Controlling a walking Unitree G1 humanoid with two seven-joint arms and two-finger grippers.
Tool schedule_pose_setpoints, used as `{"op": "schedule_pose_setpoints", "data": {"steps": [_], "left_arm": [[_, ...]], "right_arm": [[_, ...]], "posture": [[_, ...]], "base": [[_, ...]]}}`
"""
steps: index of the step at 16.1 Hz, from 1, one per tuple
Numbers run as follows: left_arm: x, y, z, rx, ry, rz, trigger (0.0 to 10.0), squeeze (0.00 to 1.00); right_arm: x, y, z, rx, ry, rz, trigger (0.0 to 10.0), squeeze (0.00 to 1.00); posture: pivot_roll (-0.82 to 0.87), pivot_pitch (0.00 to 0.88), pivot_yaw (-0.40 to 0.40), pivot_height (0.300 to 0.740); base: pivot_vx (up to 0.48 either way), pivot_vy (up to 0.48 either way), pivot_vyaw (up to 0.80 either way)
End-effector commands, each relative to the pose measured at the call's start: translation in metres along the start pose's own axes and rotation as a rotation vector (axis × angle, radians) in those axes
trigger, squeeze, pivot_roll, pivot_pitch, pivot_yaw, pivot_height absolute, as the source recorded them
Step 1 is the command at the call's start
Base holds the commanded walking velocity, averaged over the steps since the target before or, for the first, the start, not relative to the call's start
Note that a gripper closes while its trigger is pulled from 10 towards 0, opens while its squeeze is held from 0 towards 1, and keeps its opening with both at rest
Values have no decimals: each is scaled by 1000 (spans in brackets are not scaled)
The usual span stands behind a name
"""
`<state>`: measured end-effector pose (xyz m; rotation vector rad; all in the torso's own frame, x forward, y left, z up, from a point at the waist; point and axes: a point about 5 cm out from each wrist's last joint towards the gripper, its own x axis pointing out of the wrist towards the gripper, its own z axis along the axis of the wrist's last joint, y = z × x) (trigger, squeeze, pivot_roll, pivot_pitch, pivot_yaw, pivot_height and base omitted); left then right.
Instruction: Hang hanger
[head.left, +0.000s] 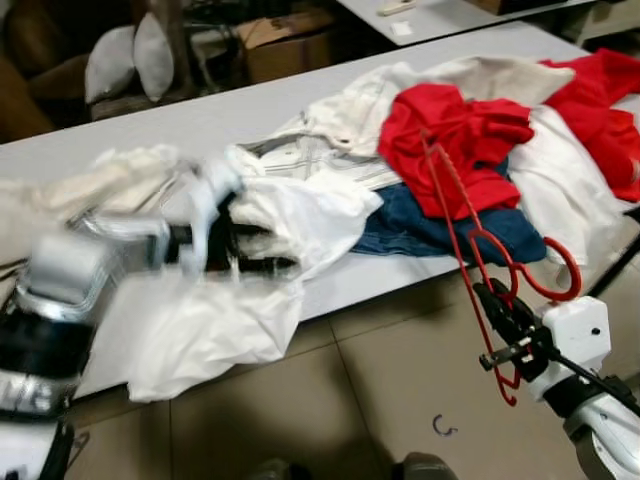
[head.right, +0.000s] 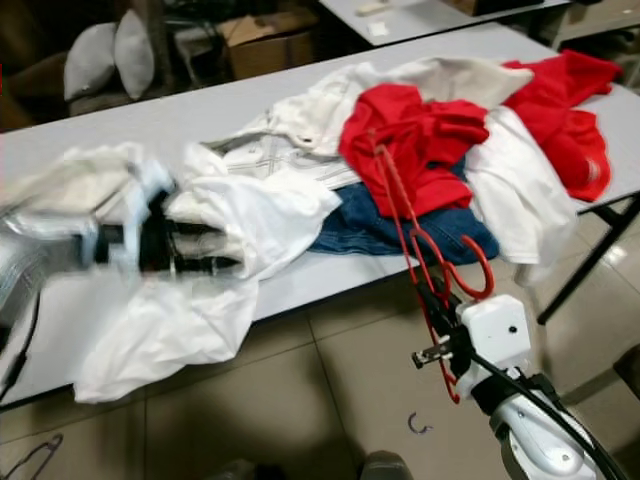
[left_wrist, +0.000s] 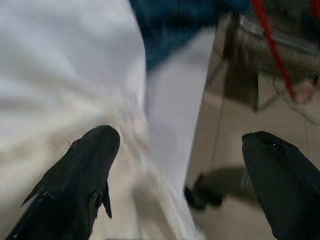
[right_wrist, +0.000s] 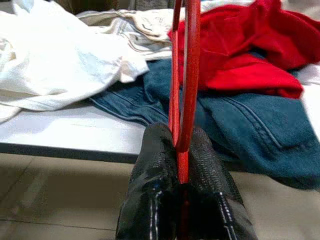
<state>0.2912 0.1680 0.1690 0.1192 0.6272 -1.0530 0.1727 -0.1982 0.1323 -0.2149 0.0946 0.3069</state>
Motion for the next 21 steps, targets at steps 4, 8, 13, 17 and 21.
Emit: {"op": "schedule_pose_setpoints", "data": {"steps": [4,8,13,17,21], "left_arm": [[-3,26,-18,122,175,321,10000,0],[-9,27,-20,159,222,345,10000,0],[1,24,-25,125,198,321,4824,0],[12,28,-27,73,139,361,0,0],[12,28,-36,129,210,378,0,0]], "right_arm": [[3,3,2,3,-17,7,10000,0],[3,4,2,3,-18,7,10000,0],[3,4,1,3,-18,10,10000,0],[5,6,1,4,-18,21,10000,0],[6,6,2,-2,-19,26,10000,0]], "posture": [[-189,0,138,740],[-189,0,139,740],[-187,0,136,740],[-181,0,133,740],[-181,0,133,740]], "base": [[0,0,0],[0,0,0],[0,0,0],[0,0,0],[0,0,0]]}}
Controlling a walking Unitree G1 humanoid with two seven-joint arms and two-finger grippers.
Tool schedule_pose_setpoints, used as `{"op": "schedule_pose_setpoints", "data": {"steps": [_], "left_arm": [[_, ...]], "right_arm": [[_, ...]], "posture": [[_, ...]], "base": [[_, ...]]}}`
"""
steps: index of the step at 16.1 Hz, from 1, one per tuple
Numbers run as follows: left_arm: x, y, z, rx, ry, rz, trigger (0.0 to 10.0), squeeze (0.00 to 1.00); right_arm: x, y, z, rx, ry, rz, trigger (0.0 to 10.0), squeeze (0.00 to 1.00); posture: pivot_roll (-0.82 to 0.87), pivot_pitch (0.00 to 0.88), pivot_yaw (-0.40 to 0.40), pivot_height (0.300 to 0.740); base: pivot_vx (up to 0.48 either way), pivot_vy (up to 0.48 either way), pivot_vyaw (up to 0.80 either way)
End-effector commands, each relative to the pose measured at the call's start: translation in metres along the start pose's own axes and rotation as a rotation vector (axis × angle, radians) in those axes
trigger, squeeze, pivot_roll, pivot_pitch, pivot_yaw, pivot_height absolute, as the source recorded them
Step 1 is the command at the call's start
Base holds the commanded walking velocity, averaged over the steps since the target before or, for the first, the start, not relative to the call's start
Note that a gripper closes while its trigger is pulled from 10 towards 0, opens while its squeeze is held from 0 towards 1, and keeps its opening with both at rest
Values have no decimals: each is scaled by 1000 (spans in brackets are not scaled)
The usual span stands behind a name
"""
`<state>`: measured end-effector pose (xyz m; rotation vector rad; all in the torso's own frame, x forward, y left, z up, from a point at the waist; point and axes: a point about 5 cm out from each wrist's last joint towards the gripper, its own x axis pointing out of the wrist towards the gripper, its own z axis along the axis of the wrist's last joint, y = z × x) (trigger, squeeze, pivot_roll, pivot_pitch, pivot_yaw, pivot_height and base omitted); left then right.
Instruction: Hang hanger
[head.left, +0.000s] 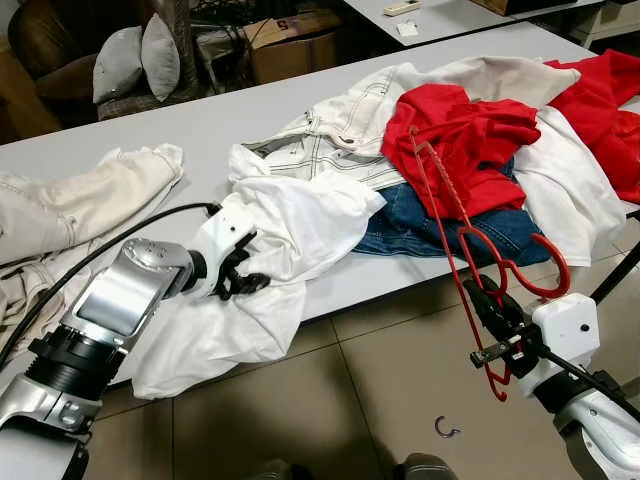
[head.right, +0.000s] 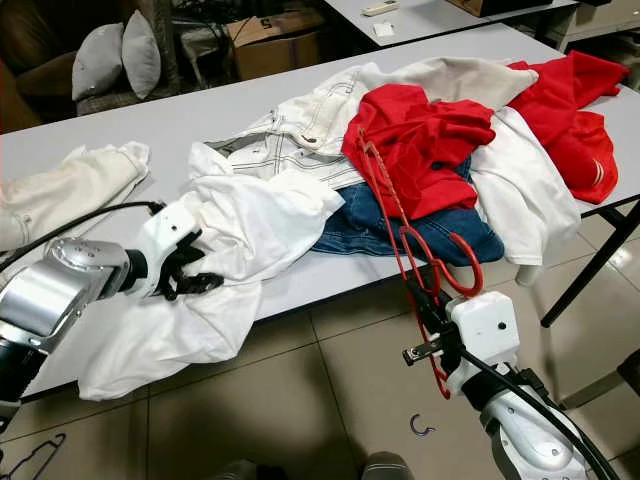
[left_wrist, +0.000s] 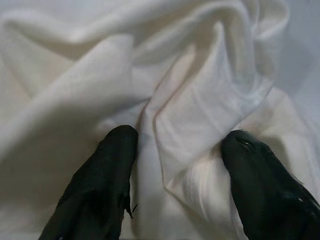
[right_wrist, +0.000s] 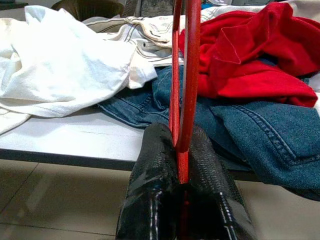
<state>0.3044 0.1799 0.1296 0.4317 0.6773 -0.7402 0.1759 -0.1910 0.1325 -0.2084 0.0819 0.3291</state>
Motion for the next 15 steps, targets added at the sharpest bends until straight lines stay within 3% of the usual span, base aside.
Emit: {"op": "schedule_pose_setpoints", "data": {"steps": [1,5,8,11,13,15], "left_arm": [[-3,5,-6,3,24,20,0,0],[-4,9,-2,-10,-17,41,0,0],[-5,15,5,-78,-98,55,0,0],[-7,21,20,-206,-253,40,0,0],[-25,52,59,-430,-531,73,0,0],[-31,64,67,-484,-597,101,0,0]], "right_arm": [[1,0,0,-5,-3,6,10000,0],[2,0,-1,-7,-4,11,10000,0],[2,-1,0,-10,-7,16,10000,0],[3,-1,0,-12,-8,18,10000,0],[5,-3,1,-19,-16,25,10000,0],[6,-3,1,-23,-17,28,10000,0]], "posture": [[-180,0,132,740],[-177,0,128,740],[-179,0,126,740],[-179,0,124,740],[-180,0,118,740],[-181,0,117,740]], "base": [[0,0,0],[0,0,0],[0,0,0],[0,0,0],[0,0,0],[0,0,0]]}}
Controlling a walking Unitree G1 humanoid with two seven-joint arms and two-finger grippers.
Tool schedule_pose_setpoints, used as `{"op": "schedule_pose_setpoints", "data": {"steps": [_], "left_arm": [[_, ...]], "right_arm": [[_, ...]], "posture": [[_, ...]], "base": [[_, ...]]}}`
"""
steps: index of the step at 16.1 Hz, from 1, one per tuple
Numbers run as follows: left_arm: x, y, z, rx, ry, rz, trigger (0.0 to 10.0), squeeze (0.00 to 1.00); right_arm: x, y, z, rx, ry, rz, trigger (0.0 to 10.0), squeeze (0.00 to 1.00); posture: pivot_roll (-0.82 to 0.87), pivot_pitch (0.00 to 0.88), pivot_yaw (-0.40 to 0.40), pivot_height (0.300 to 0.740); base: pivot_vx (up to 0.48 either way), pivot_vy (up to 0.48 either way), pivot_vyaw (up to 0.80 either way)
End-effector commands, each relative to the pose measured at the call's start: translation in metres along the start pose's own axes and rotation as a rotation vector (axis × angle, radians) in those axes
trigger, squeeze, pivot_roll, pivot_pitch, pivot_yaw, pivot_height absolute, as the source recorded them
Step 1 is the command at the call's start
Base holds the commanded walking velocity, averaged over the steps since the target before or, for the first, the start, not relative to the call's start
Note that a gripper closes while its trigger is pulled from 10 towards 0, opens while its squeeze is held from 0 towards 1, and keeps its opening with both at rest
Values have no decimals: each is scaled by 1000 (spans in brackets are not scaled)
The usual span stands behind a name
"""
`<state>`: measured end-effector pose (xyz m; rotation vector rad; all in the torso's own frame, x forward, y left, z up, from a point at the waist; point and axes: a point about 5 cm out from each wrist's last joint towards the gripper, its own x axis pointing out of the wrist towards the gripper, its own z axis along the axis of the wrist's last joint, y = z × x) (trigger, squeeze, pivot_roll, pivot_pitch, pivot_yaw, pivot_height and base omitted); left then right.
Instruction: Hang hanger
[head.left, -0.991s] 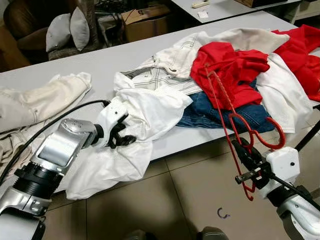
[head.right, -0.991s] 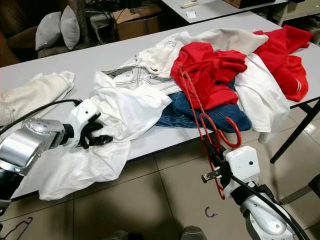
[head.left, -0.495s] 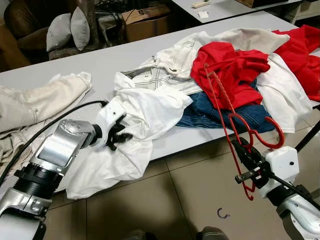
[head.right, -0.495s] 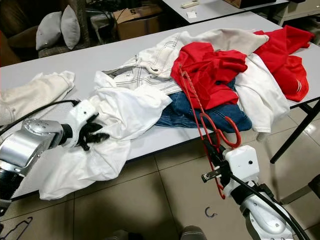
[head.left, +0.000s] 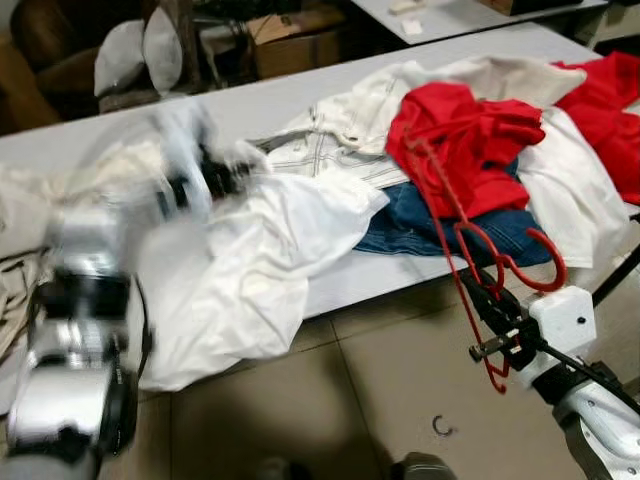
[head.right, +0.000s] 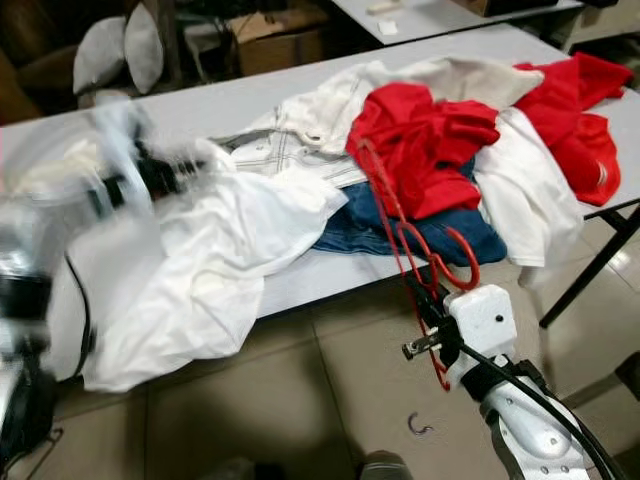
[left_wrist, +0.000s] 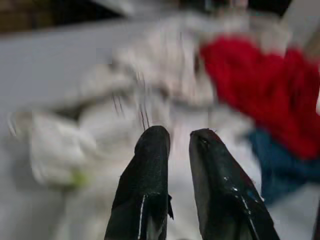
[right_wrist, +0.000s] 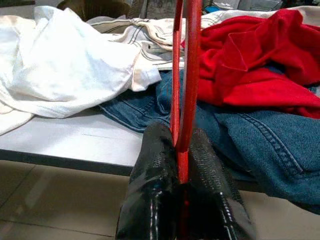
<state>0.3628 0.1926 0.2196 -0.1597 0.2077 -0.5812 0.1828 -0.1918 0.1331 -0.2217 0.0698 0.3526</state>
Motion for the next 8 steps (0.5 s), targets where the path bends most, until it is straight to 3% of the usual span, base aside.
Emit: {"op": "schedule_pose_setpoints", "data": {"steps": [1,2,3,4,5,6,7,8], "left_arm": [[-4,8,-22,33,110,12,0,0],[-9,-2,-42,143,247,-101,0,0],[-11,-6,-47,168,279,-143,0,0],[-15,-18,-59,213,327,-236,10000,0],[-19,-24,-65,211,330,-285,10000,0],[-20,-26,-67,215,325,-301,10000,627],[-25,-29,-73,213,329,-326,10000,1000],[-28,-32,-76,205,325,-338,10000,1000]], "right_arm": [[0,0,0,-7,-6,7,10000,0],[-1,0,0,-7,-7,7,10000,0],[-1,0,0,-6,-7,7,10000,0],[-2,1,0,-5,-6,5,10000,0],[-3,1,0,-4,-4,5,10000,0],[-4,1,0,-3,-3,7,10000,0],[-4,1,0,-4,-1,7,10000,0],[-3,0,-1,-5,0,8,10000,0]], "posture": [[-181,0,117,740],[-188,0,125,740],[-188,0,125,740],[-191,0,129,740],[-191,0,129,740],[-191,0,129,740],[-188,0,125,740],[-185,0,119,740]], "base": [[0,0,0],[0,0,0],[0,0,0],[0,0,0],[0,0,0],[0,0,0],[0,0,0],[0,0,0]]}}
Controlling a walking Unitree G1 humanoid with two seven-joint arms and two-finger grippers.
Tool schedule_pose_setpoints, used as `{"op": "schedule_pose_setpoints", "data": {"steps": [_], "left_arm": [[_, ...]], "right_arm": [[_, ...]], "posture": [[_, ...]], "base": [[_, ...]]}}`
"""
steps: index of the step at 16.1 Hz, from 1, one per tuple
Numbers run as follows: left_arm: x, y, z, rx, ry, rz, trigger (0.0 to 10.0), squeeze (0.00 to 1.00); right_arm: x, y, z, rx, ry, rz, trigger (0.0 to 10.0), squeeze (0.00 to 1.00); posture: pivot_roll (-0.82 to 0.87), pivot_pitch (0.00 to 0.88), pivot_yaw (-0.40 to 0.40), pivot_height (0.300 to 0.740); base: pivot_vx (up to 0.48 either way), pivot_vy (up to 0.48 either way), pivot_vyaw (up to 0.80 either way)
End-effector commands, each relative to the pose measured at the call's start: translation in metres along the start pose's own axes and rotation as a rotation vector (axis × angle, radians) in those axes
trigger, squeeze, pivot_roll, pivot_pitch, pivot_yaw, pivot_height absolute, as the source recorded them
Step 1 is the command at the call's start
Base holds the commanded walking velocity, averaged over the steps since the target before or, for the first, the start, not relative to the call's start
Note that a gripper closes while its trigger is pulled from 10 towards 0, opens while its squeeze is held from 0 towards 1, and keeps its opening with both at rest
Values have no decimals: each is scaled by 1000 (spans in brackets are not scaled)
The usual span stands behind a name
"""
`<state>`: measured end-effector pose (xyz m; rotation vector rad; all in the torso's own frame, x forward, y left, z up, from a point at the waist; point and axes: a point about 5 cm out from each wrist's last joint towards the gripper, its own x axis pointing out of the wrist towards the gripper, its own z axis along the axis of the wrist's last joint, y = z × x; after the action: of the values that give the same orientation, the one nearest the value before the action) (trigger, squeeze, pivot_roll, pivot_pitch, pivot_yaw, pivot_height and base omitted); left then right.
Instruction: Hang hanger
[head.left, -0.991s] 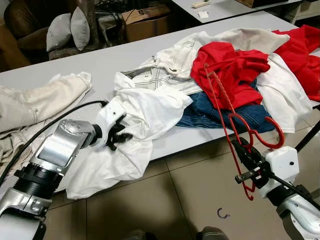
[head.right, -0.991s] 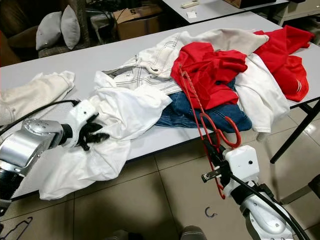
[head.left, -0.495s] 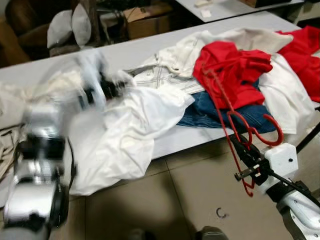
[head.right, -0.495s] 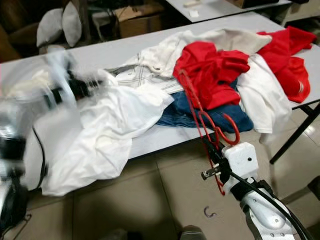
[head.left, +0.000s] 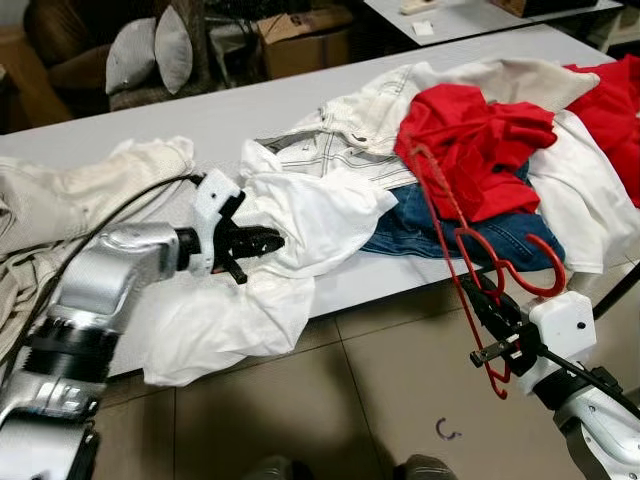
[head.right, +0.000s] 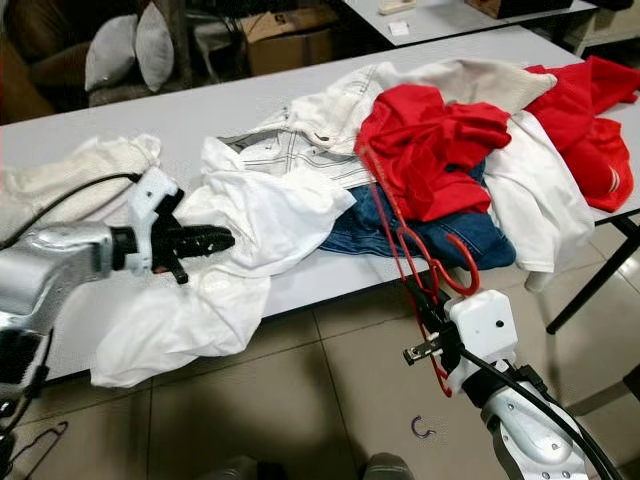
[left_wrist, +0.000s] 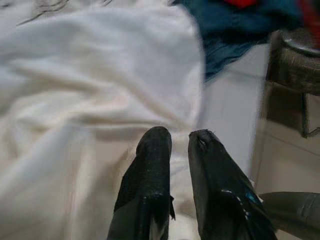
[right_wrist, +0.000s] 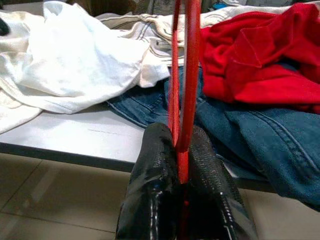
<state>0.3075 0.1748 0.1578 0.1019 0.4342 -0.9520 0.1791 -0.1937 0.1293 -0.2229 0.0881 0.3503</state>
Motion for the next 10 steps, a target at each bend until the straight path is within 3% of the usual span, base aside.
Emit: {"op": "schedule_pose_setpoints", "data": {"steps": [1,3,6,10], "left_arm": [[-1,-4,-4,-7,-1,-12,10000,1000],[-2,-5,-7,20,-27,6,10000,1000],[-4,-11,-12,141,-67,5,10000,1000],[-8,-6,-6,180,-99,84,10000,1000]], "right_arm": [[1,0,3,-8,-16,9,10000,0],[6,-1,2,-12,-14,9,10000,0],[11,1,4,-10,-18,8,10000,0],[10,-1,2,-23,3,48,10000,0]], "posture": [[-185,0,119,740],[-173,0,105,740],[-150,0,104,740],[-151,0,121,740]], "base": [[0,0,0],[0,0,0],[0,0,0],[0,0,0]]}}
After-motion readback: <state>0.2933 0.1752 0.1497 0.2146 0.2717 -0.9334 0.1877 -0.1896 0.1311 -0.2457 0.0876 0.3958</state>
